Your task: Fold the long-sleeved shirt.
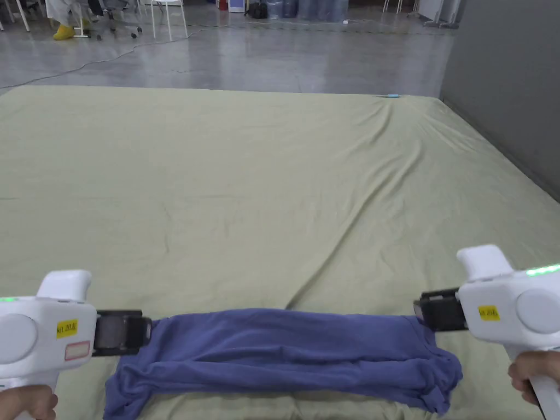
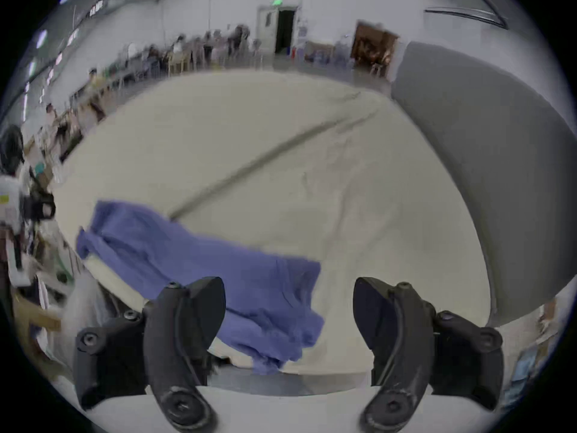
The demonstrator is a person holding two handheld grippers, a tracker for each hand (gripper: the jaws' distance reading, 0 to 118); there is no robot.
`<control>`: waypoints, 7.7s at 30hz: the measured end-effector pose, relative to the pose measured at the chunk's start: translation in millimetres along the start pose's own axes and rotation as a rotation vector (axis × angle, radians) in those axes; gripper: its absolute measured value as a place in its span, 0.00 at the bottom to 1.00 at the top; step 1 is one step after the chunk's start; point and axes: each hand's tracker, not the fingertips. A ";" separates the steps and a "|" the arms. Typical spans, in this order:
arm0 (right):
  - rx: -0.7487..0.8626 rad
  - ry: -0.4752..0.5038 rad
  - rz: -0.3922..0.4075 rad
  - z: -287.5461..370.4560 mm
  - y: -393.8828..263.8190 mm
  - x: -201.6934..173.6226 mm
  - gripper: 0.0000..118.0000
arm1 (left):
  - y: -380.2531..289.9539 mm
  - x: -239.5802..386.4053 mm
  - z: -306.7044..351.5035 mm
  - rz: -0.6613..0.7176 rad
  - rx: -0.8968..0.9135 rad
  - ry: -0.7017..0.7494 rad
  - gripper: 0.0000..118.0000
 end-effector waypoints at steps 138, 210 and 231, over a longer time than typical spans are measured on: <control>0.107 0.221 -0.261 12.2 -48.7 -34.4 0.00 | -8.0 240.5 -117.0 0.000 -0.033 -0.495 0.00; 0.240 0.531 0.251 -188.2 64.4 -555.9 0.00 | 16.4 -386.5 -90.3 0.390 -0.040 -0.163 0.09; 0.598 0.273 0.087 -18.1 132.3 -306.1 0.00 | 104.4 -61.8 36.9 -0.017 0.565 0.091 0.00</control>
